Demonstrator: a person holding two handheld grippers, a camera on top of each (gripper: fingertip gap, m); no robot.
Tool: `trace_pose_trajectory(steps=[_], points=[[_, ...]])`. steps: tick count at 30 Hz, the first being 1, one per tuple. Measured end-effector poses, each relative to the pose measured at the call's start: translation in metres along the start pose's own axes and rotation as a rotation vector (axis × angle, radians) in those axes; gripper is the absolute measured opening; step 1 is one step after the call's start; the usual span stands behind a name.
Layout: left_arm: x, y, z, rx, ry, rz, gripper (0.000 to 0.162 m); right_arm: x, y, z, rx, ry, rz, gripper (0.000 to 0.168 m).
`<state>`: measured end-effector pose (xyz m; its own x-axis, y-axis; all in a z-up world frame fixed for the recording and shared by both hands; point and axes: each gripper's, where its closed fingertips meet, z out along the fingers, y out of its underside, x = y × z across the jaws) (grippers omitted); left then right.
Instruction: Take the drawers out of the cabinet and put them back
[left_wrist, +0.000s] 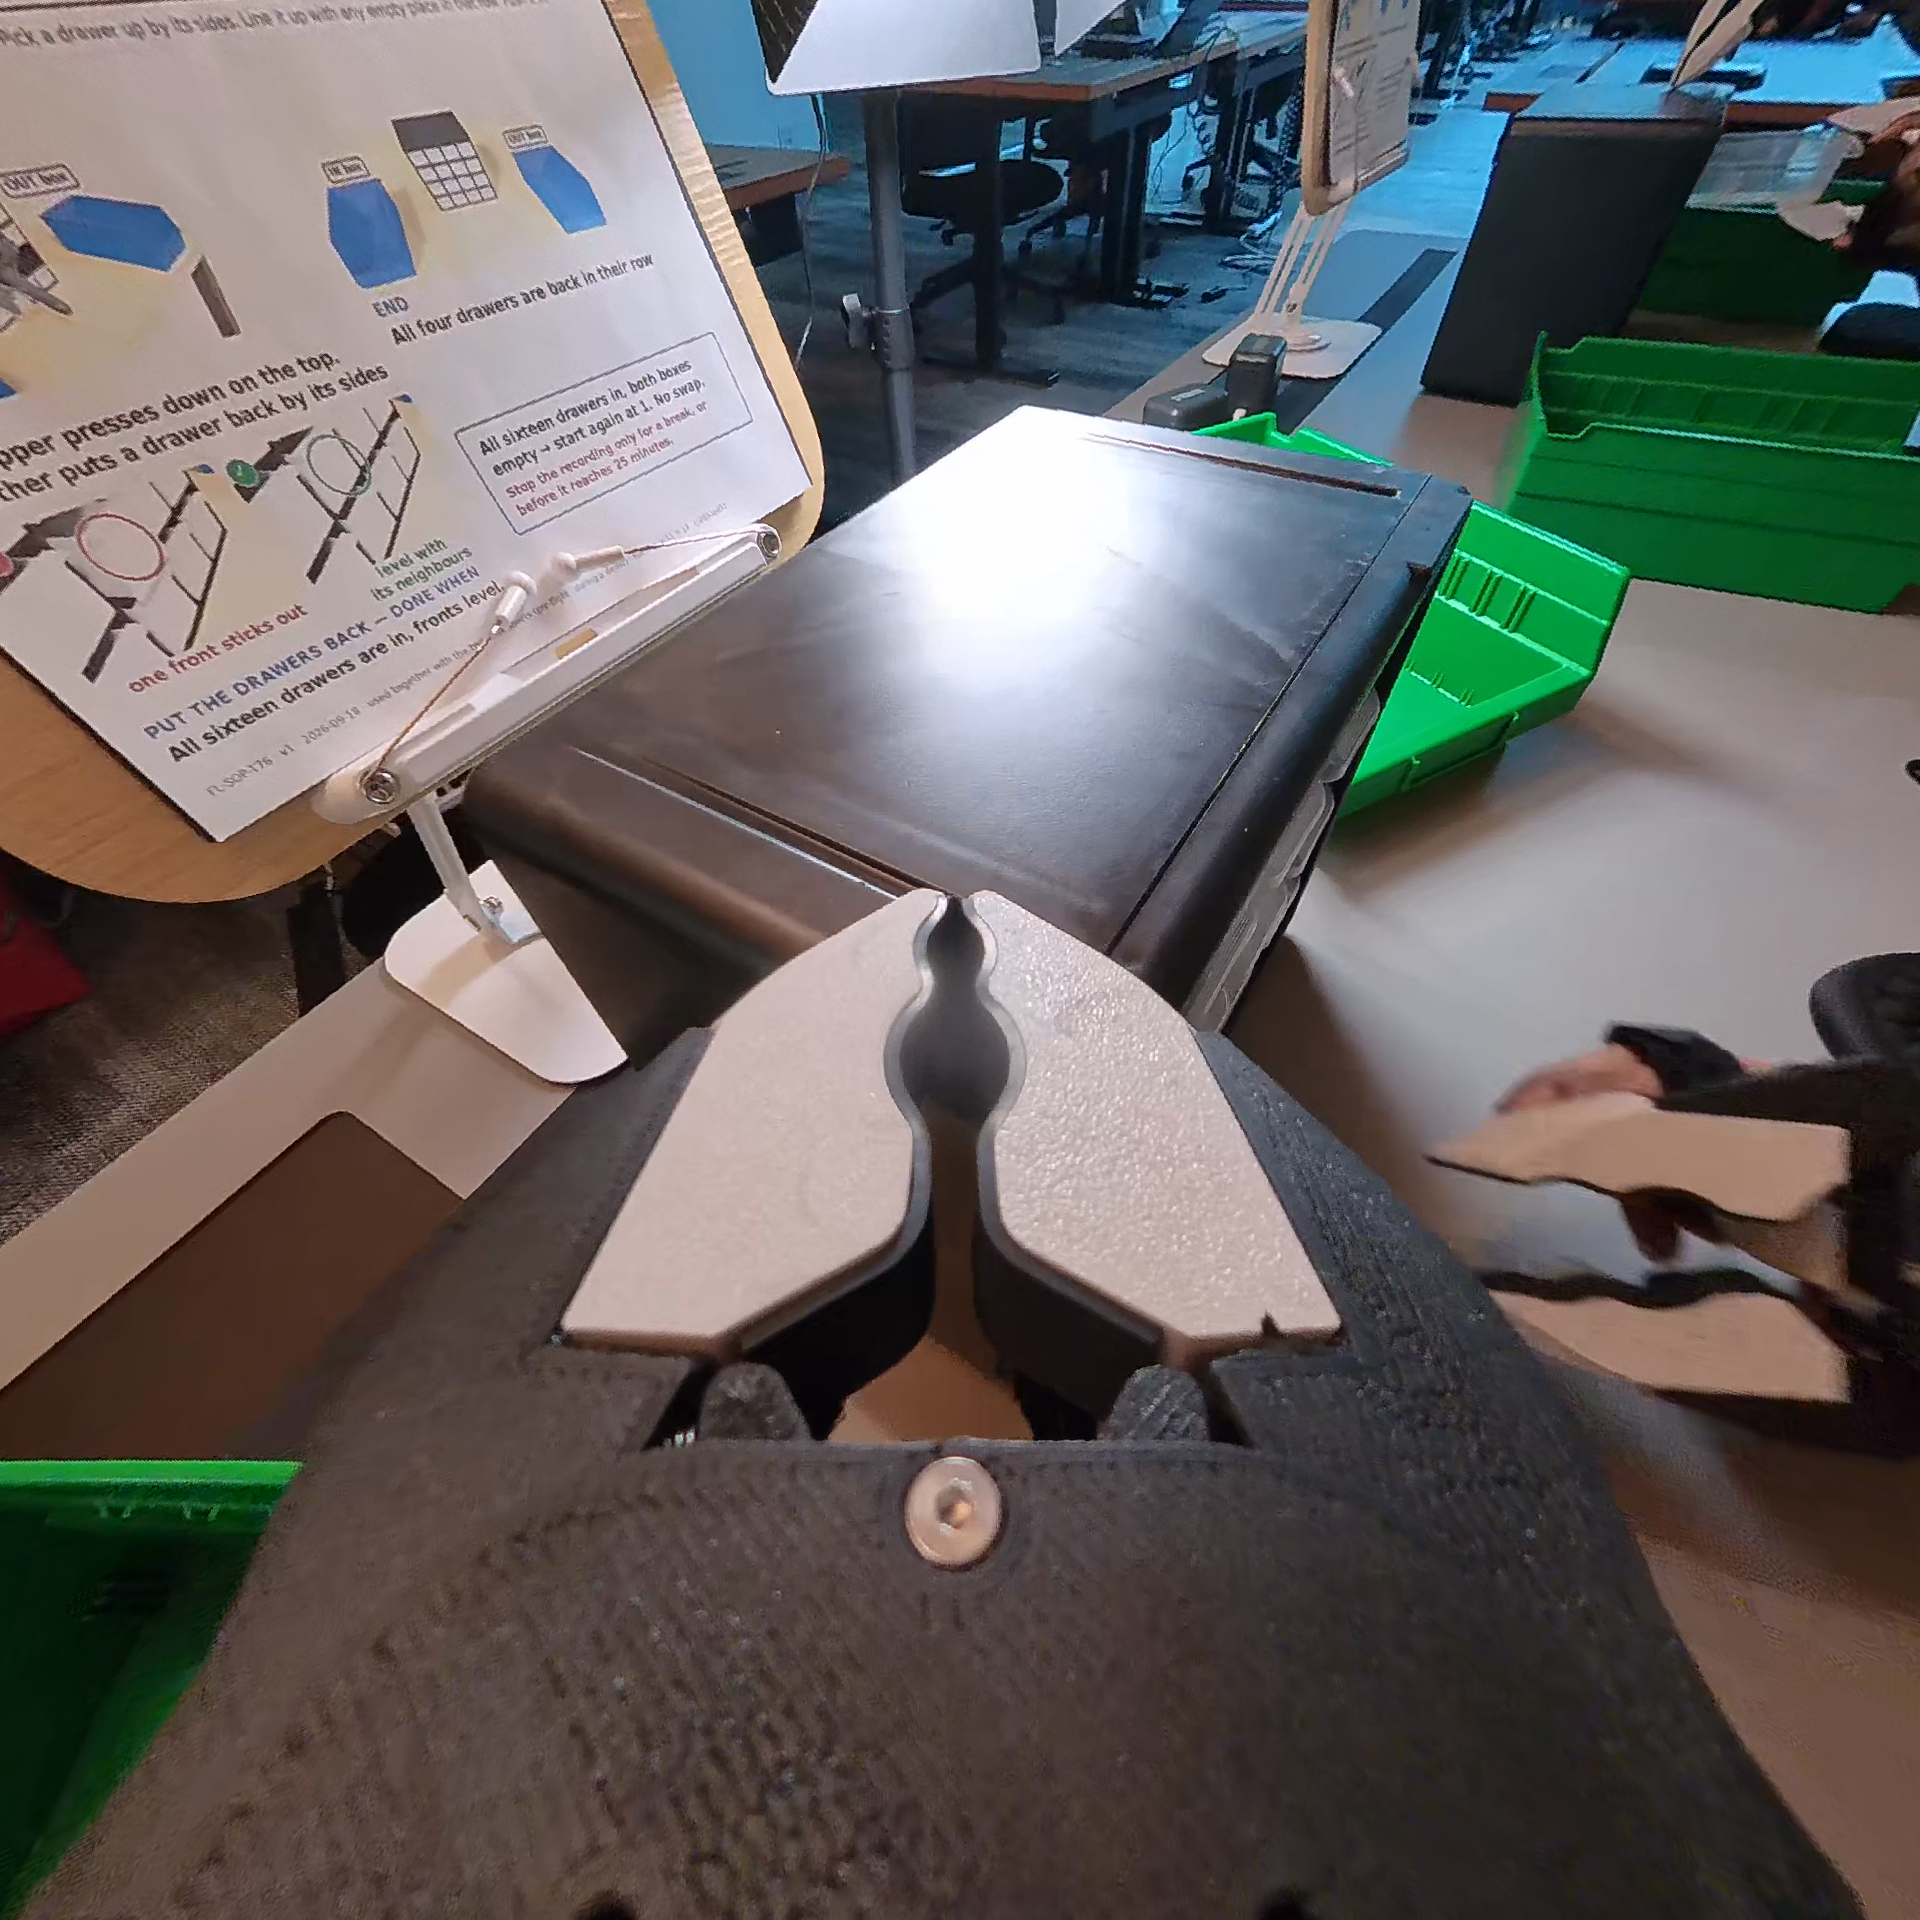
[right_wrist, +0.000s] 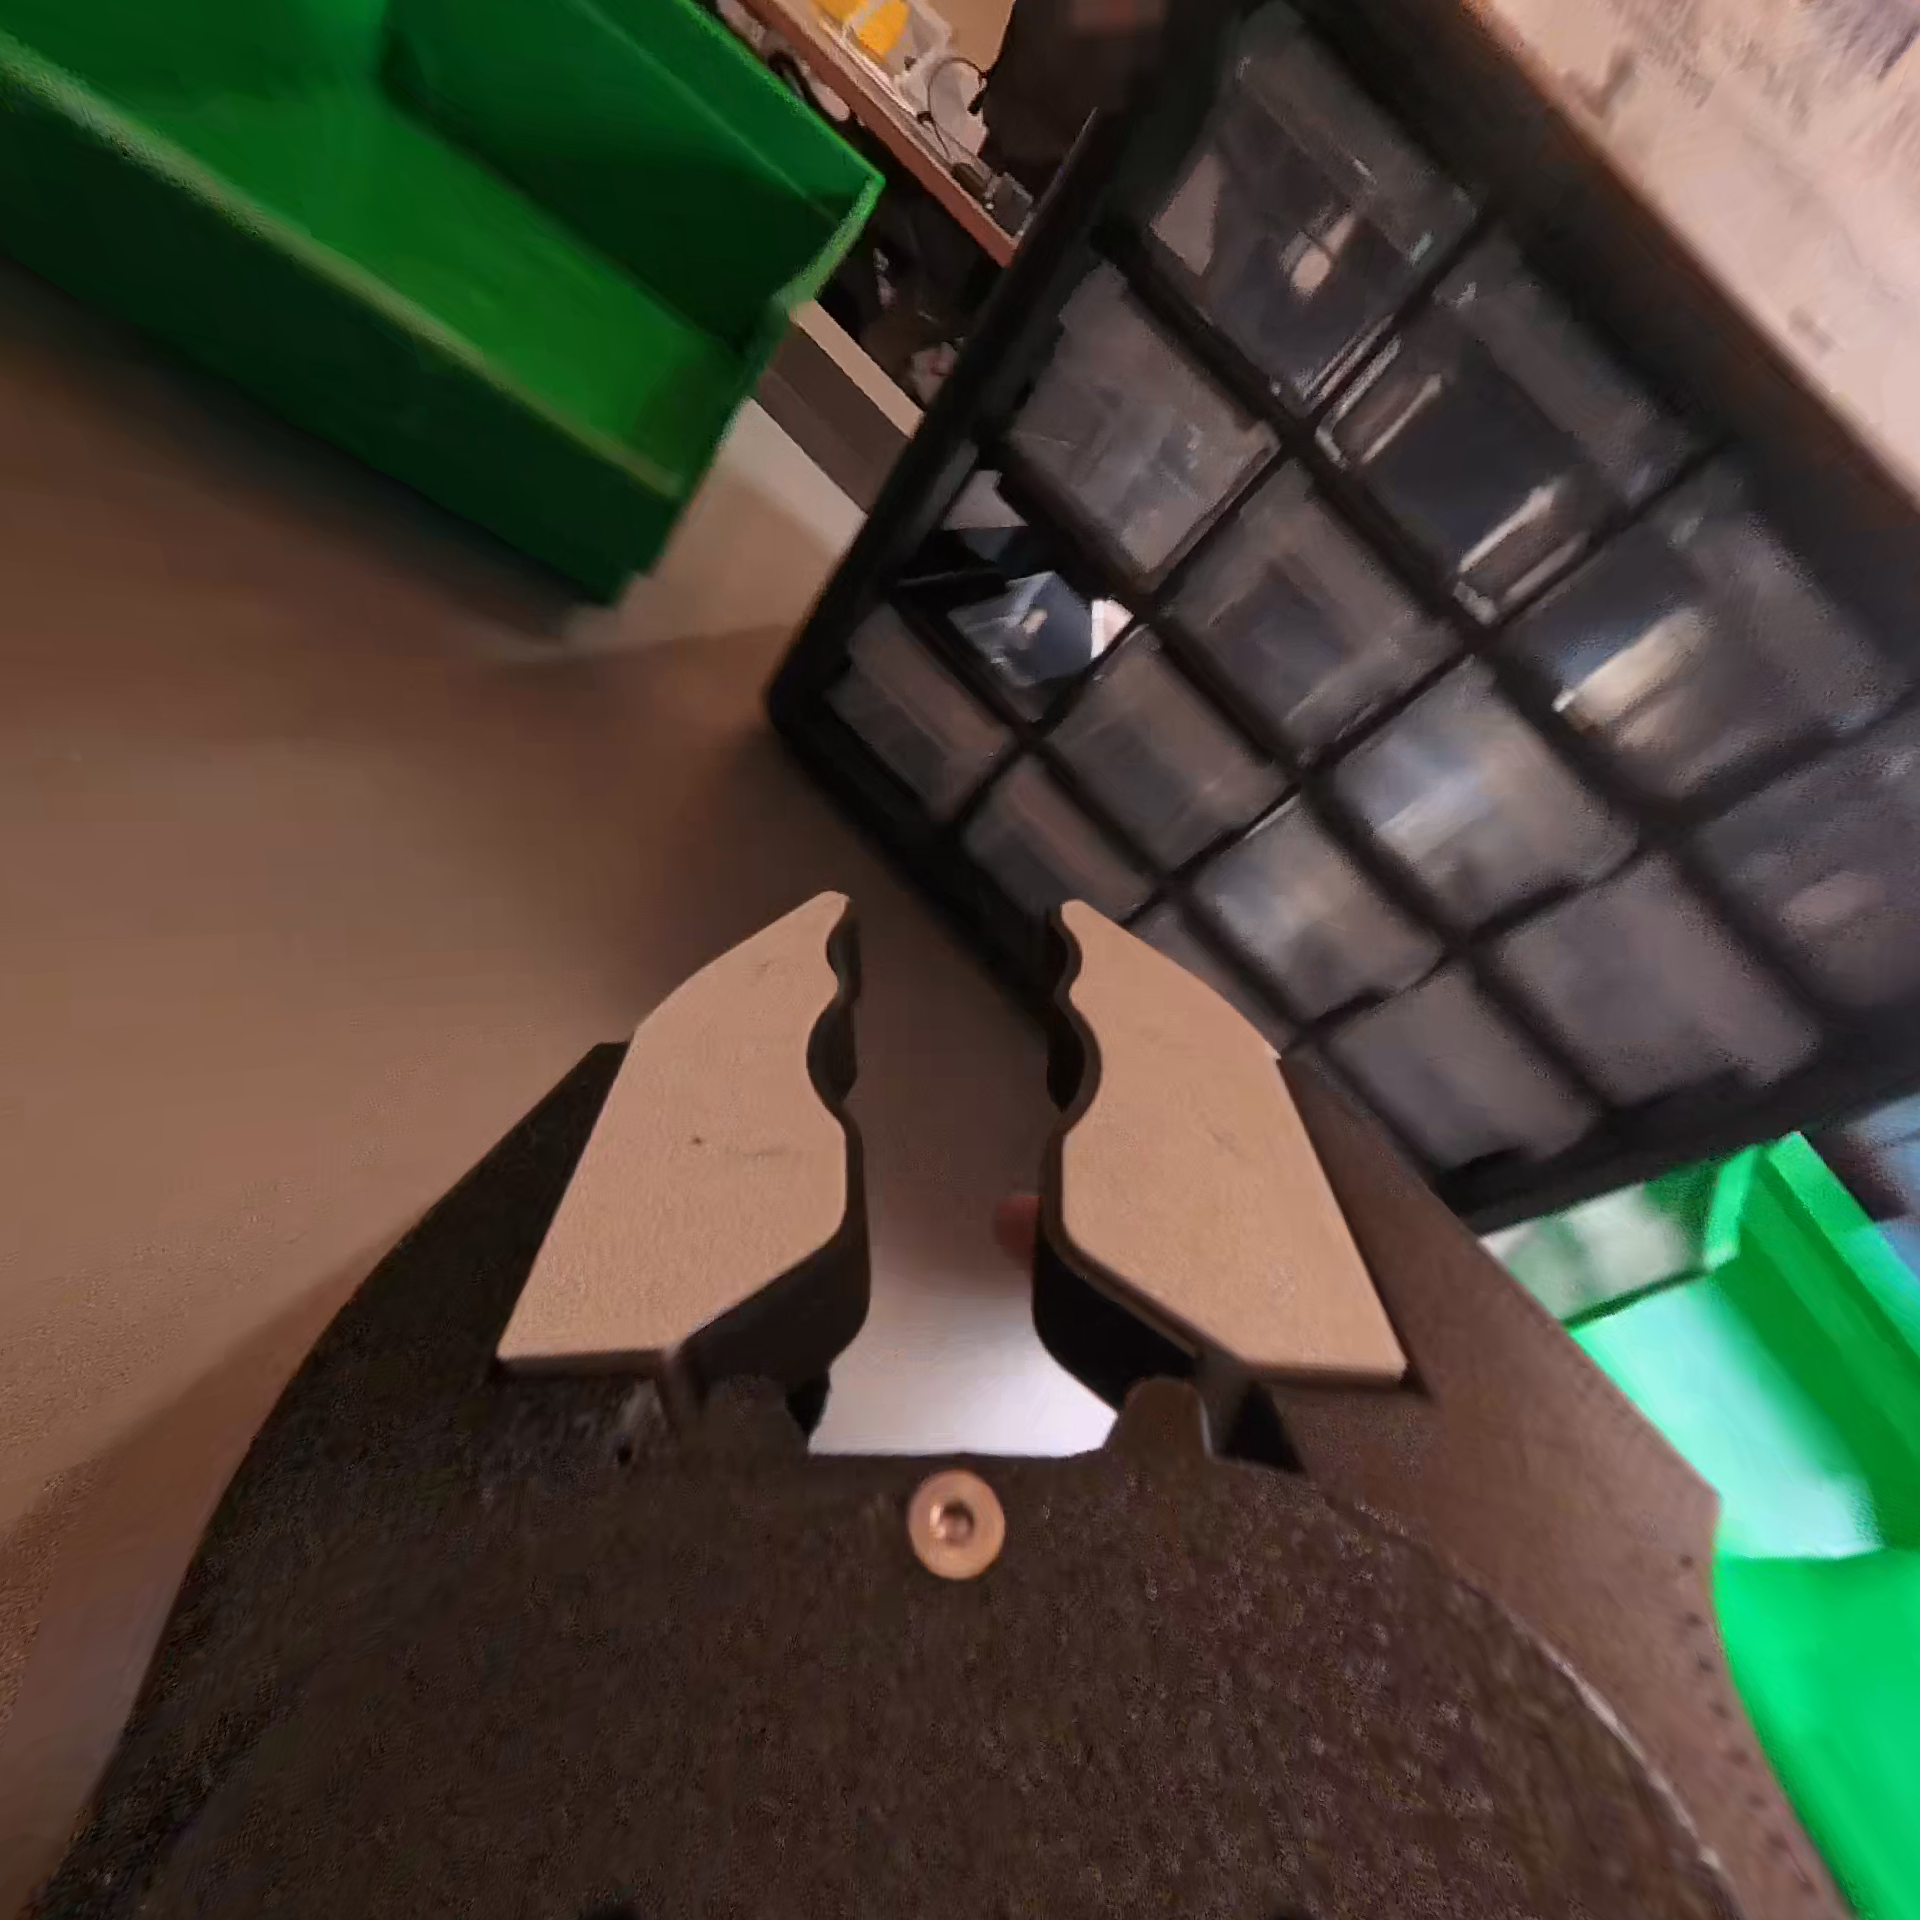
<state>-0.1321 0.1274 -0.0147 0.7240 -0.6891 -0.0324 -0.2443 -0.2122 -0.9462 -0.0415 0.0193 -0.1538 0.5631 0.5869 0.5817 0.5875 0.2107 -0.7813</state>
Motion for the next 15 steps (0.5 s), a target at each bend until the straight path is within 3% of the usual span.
trace_pose_trajectory(steps=[5, 8, 12, 15], points=[[0.000, 0.000, 0.000, -0.014, -0.024, 0.029, 0.001, 0.029, 0.006, 0.056, 0.038, 0.145, -0.390, 0.036], [0.000, 0.000, 0.000, -0.023, -0.037, 0.045, 0.001, 0.037, -0.015, 0.062, 0.127, 0.220, -0.416, 0.034], [0.000, 0.000, 0.000, -0.023, -0.043, 0.046, 0.000, 0.046, -0.012, 0.078, 0.046, 0.256, -0.475, 0.030], [0.000, 0.000, -0.001, -0.023, -0.048, 0.047, 0.000, 0.055, -0.011, 0.082, 0.040, 0.305, -0.511, 0.012]])
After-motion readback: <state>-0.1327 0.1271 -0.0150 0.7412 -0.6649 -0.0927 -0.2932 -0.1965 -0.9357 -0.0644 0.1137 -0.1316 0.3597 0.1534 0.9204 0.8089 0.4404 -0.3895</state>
